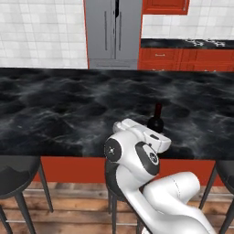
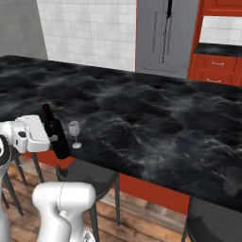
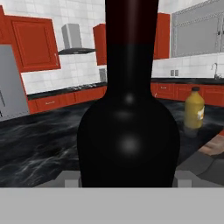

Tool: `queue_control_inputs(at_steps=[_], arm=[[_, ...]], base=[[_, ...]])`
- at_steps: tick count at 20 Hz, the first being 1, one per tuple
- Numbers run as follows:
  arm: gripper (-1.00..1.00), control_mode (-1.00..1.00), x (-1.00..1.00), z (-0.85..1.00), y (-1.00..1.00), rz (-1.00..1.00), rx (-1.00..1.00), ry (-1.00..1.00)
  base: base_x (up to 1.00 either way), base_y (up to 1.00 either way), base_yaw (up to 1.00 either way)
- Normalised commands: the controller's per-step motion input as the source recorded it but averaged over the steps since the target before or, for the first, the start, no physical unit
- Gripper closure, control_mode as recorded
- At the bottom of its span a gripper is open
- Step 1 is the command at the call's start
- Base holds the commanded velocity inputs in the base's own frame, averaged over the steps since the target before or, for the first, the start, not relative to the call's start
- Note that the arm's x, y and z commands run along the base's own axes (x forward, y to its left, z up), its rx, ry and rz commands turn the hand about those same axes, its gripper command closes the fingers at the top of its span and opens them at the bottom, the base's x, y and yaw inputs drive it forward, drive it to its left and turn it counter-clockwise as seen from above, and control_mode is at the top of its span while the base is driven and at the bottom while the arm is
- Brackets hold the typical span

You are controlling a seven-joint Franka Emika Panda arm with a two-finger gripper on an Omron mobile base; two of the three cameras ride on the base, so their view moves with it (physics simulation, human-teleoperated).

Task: There is a wine glass and glass cup on the dining counter. Place the wine bottle next to the wine glass and the juice bottle next to the glass cup.

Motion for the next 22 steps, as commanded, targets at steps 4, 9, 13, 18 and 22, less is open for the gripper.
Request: queue_control_inputs(at_steps=[4,9,13,18,22], arm=[[1.00,1.00,0.00,0.00,0.00,0.00,0.00,0.00],[1.00,1.00,0.00,0.00,0.00,0.00,0.00,0.00],[1.00,1.00,0.00,0.00,0.00,0.00,0.00,0.00],[1.00,1.00,0.00,0.00,0.00,0.00,0.00,0.00],[1.00,1.00,0.00,0.00,0.00,0.00,0.00,0.00]], base=[[0.22,0.17,-0.04],[0.01,0.00,0.00],[0.00,0.00,0.00],[0.00,0.00,0.00],[-0.04,0.01,0.00]])
